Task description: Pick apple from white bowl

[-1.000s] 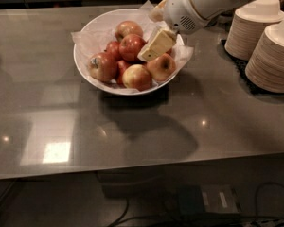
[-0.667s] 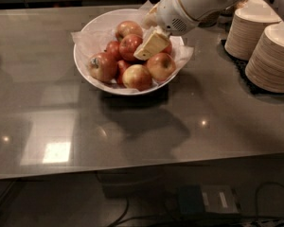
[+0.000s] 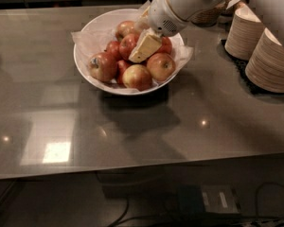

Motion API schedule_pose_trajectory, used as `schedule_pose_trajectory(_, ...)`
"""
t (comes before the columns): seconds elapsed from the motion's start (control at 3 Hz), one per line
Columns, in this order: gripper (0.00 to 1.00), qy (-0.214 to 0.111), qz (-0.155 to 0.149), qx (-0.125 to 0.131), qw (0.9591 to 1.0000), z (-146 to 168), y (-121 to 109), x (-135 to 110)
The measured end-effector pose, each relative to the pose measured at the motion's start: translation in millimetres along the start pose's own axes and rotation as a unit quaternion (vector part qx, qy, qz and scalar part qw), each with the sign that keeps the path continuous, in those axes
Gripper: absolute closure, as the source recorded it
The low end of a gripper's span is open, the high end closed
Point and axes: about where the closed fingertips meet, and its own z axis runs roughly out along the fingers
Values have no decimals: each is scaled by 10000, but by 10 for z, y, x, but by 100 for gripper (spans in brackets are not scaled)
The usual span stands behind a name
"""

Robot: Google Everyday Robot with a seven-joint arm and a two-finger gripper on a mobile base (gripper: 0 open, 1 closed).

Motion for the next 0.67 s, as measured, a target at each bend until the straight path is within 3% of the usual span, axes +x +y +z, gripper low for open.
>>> schedule_pose_trajectory(0.67, 36, 101, -67, -284, 9995, 280, 4, 2)
